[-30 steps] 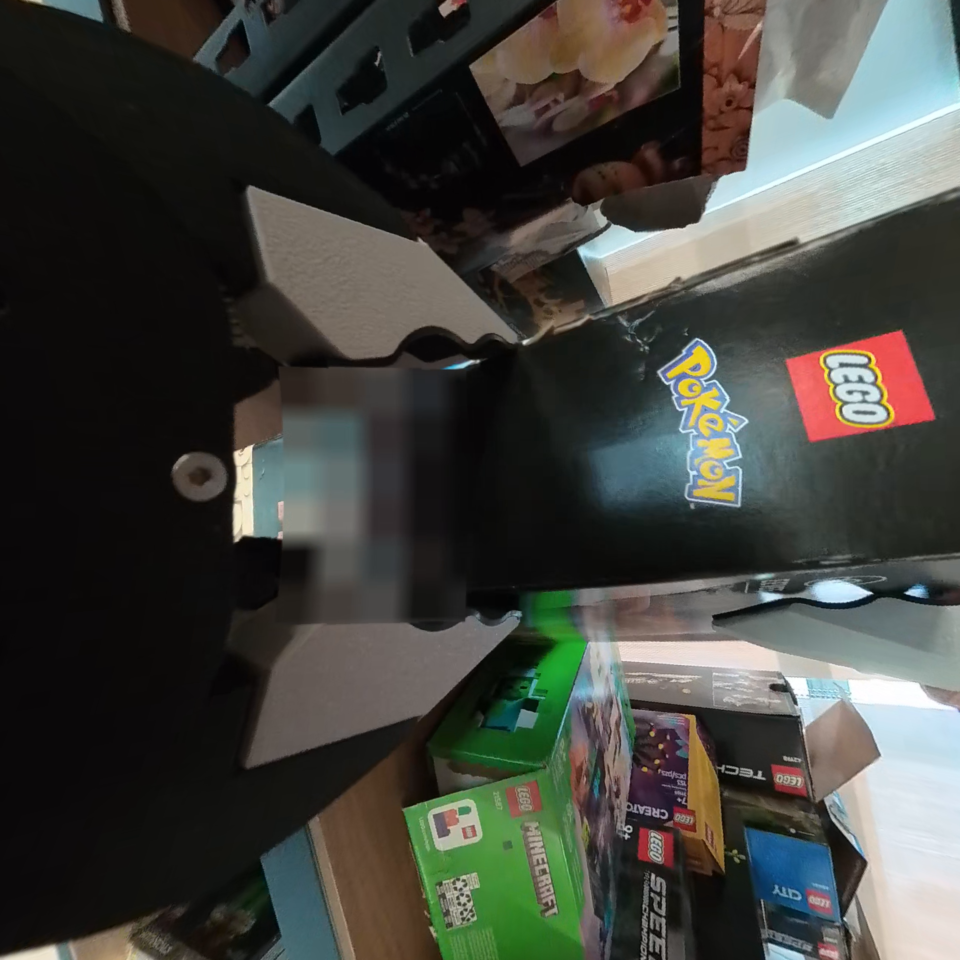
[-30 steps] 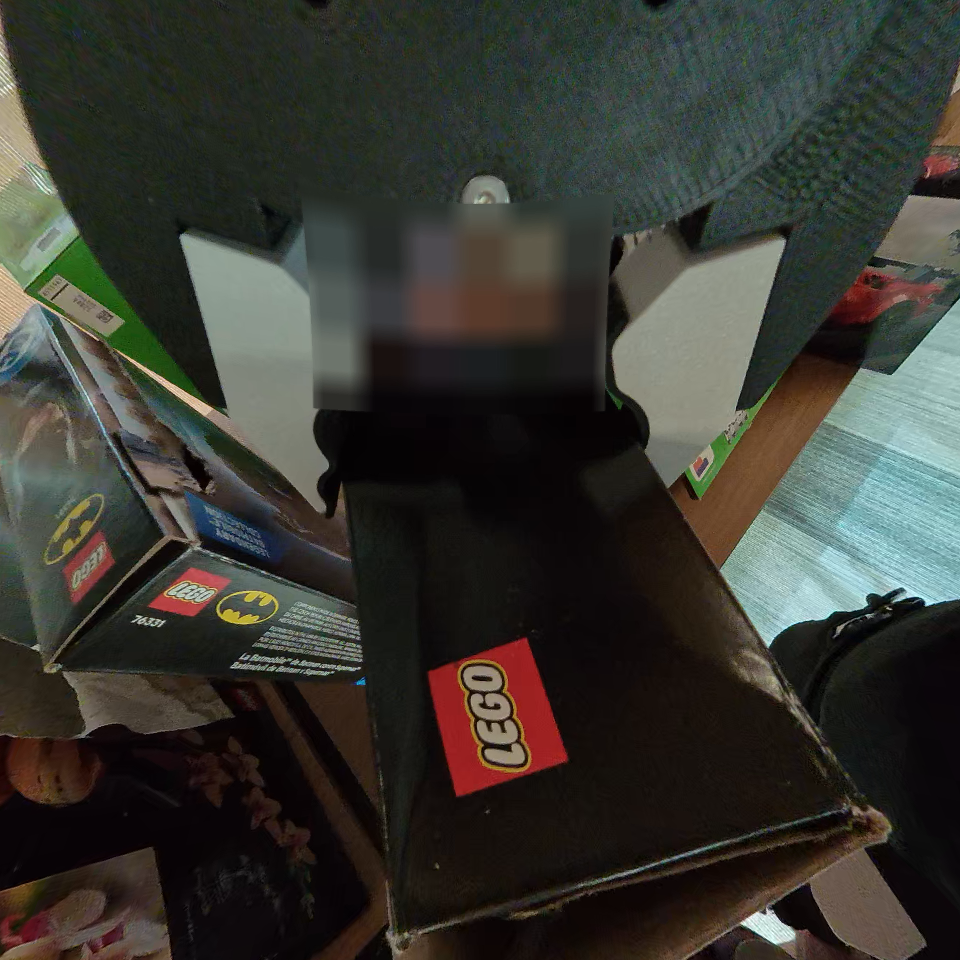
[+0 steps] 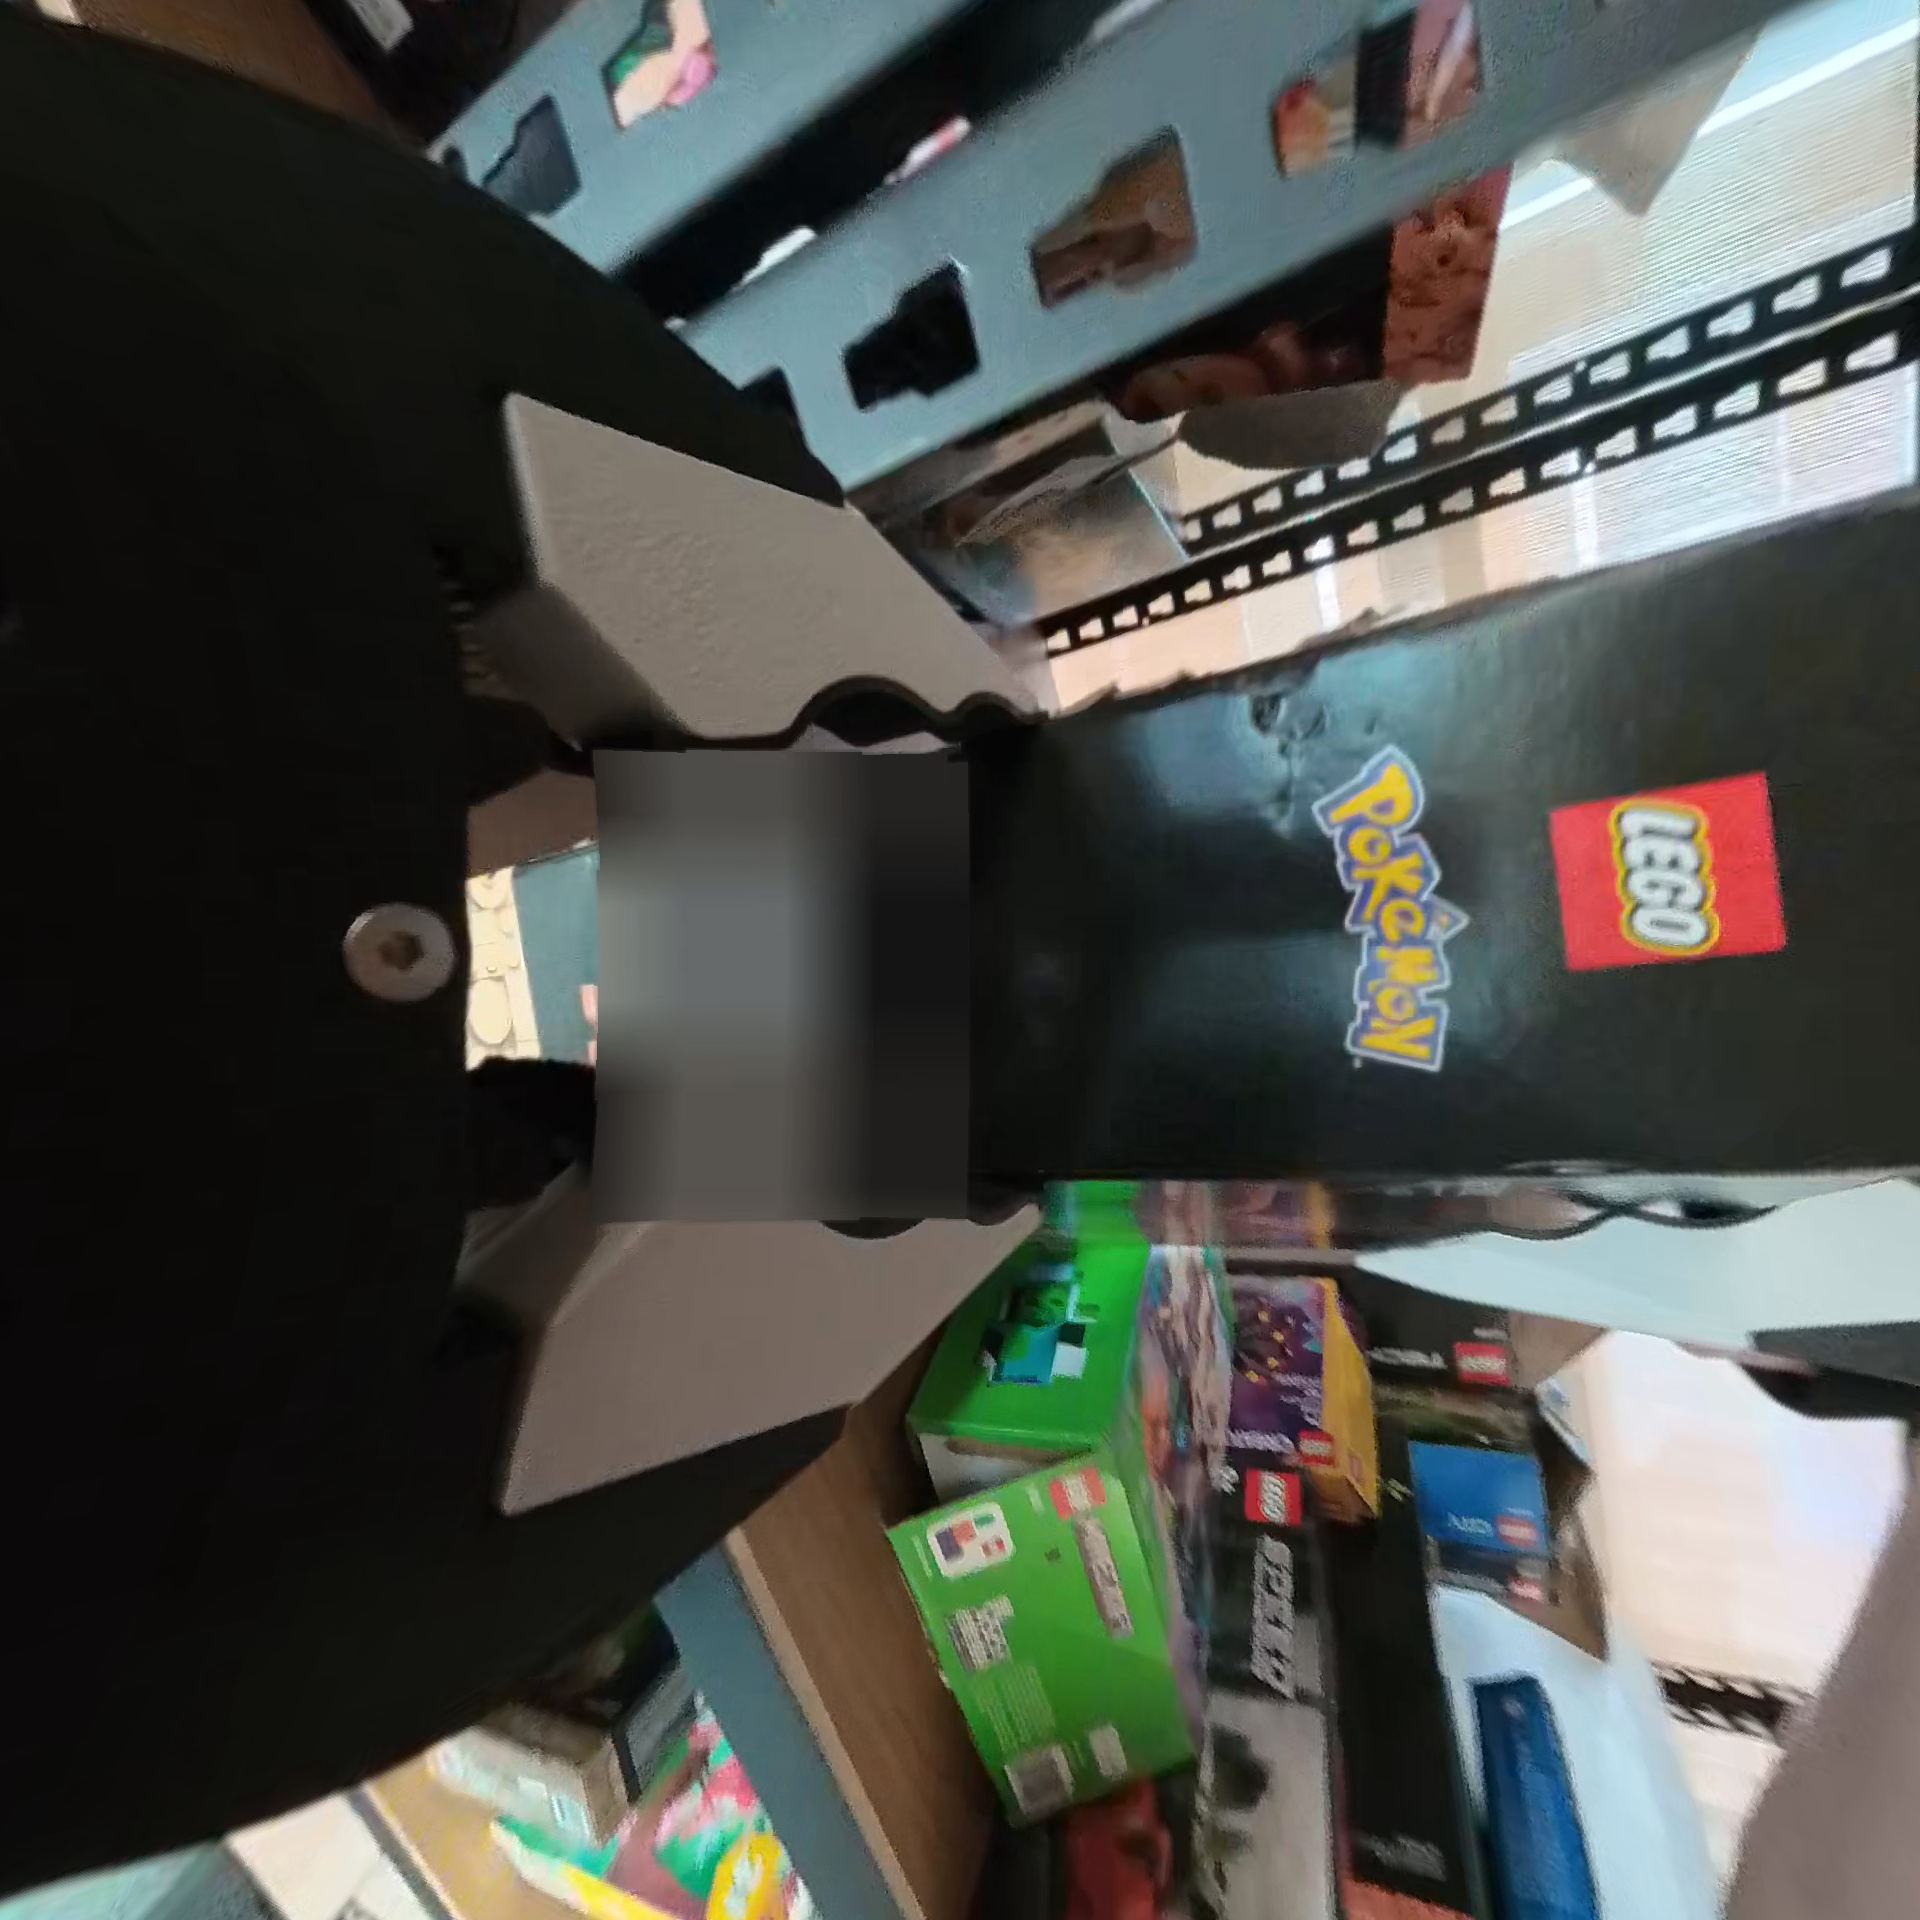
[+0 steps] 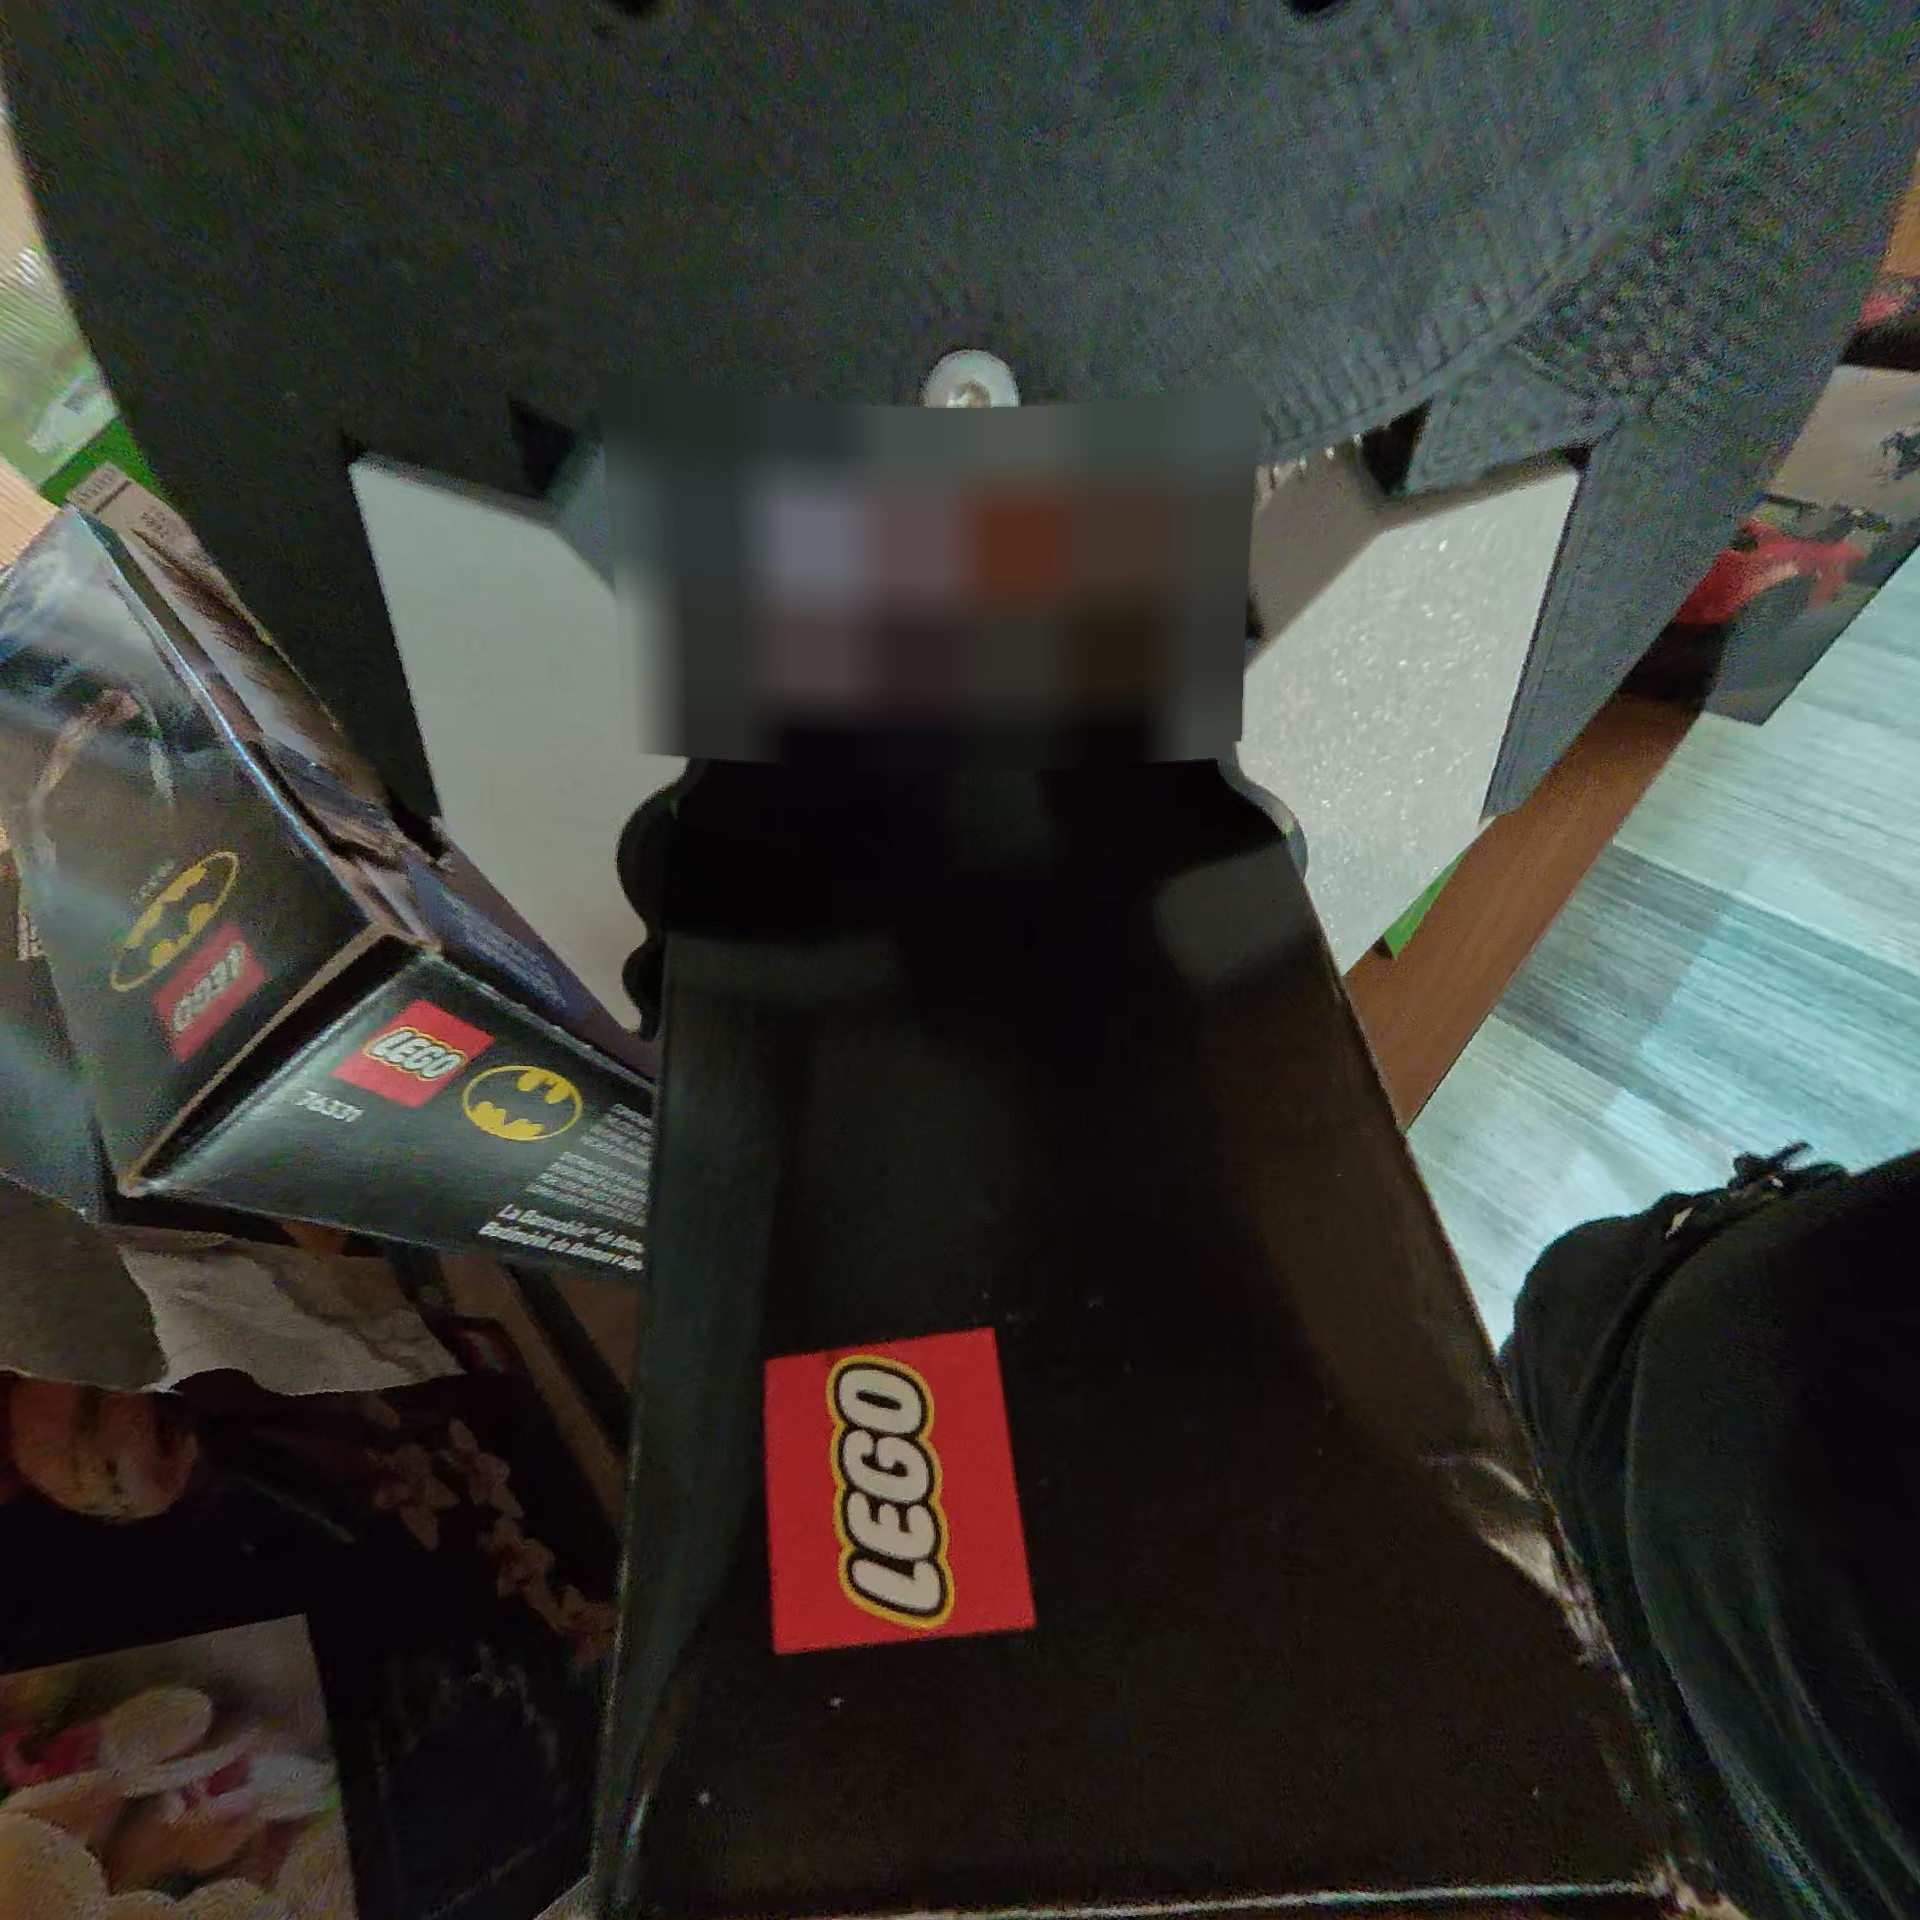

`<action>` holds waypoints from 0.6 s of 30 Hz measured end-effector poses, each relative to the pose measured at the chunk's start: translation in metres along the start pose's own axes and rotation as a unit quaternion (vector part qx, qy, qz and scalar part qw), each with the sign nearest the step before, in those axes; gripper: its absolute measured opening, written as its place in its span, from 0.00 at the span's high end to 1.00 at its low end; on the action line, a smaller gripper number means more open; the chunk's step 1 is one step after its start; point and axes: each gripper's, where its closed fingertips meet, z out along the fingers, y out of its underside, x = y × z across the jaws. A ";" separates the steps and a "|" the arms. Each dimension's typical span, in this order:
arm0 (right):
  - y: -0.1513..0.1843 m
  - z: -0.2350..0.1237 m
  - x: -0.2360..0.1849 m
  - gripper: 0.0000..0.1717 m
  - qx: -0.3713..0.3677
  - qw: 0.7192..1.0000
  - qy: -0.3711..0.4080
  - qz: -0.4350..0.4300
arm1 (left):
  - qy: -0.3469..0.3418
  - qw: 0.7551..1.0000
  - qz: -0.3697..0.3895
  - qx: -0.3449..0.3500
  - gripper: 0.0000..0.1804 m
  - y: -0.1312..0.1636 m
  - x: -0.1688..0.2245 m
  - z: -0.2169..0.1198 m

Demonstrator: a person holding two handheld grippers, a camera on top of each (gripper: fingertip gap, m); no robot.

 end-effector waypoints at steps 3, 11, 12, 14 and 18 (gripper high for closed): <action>-0.002 0.001 0.000 0.35 0.003 1.000 -0.007 0.002 | 0.013 1.000 -0.009 0.007 0.56 0.000 -0.003 -0.006; -0.003 0.001 -0.004 0.35 0.004 1.000 -0.002 -0.006 | 0.079 0.996 -0.049 0.000 0.55 0.001 0.009 0.006; -0.003 0.001 -0.003 0.35 0.001 1.000 -0.001 -0.005 | 0.087 0.995 -0.051 0.002 0.54 0.001 0.011 0.010; -0.002 0.002 -0.001 0.35 0.007 1.000 -0.003 0.007 | 0.096 0.993 -0.066 0.010 0.53 0.001 0.011 0.017; 0.000 0.003 0.003 0.36 0.009 1.000 -0.007 0.021 | 0.101 0.991 -0.086 0.022 0.51 0.001 0.009 0.025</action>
